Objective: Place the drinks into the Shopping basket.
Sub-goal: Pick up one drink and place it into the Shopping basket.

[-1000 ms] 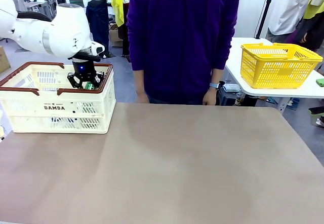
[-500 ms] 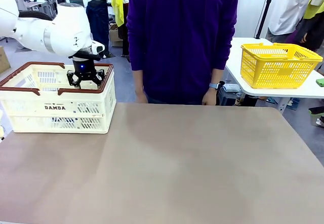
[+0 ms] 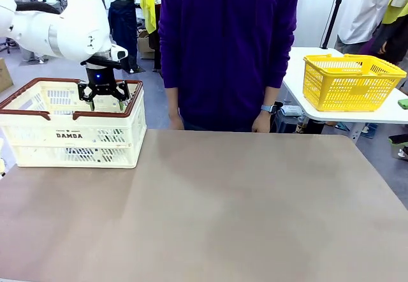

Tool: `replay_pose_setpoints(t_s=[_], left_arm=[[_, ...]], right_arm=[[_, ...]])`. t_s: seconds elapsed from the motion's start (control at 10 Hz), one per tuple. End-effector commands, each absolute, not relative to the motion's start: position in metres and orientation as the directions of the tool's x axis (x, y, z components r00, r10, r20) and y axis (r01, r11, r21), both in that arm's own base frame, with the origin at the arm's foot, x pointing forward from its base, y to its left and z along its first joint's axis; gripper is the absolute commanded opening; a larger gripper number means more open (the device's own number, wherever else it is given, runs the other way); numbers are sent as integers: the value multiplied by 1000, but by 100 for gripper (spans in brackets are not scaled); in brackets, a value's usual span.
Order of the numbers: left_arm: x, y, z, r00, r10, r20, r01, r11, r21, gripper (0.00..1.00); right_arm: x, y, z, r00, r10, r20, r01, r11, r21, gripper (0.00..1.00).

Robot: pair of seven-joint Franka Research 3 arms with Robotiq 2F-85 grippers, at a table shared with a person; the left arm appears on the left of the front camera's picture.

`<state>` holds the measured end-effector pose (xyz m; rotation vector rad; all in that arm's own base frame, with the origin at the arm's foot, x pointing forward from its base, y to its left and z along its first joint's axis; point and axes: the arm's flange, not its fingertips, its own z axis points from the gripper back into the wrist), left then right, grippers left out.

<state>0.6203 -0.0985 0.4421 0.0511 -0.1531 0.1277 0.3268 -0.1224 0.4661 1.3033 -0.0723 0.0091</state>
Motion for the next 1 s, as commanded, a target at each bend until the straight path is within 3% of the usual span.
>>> replay_pose_setpoints(t_s=[0.0, 0.3, 0.5, 0.7, 0.9], left_arm=[[612, -84, 477, 988, 75, 136, -85, 994, 71, 100], [569, -50, 546, 998, -69, 4, 69, 990, -121, 100], [527, -1, 561, 974, -218, -56, 179, 902, -393, 100], [473, 51, 543, 954, -290, 82, 274, 721, -637, 100], [418, 77, 490, 944, -285, 168, 318, 641, -699, 100]], right_arm=[[326, -122, 470, 998, -31, 52, -42, 262, 964, 100], [326, -122, 470, 998, -31, 52, -42, 262, 964, 100], [326, -122, 470, 998, -31, 52, -42, 262, 964, 100], [326, -122, 470, 998, -31, 52, -42, 262, 964, 100], [326, -122, 470, 998, -31, 52, -42, 262, 964, 100]])
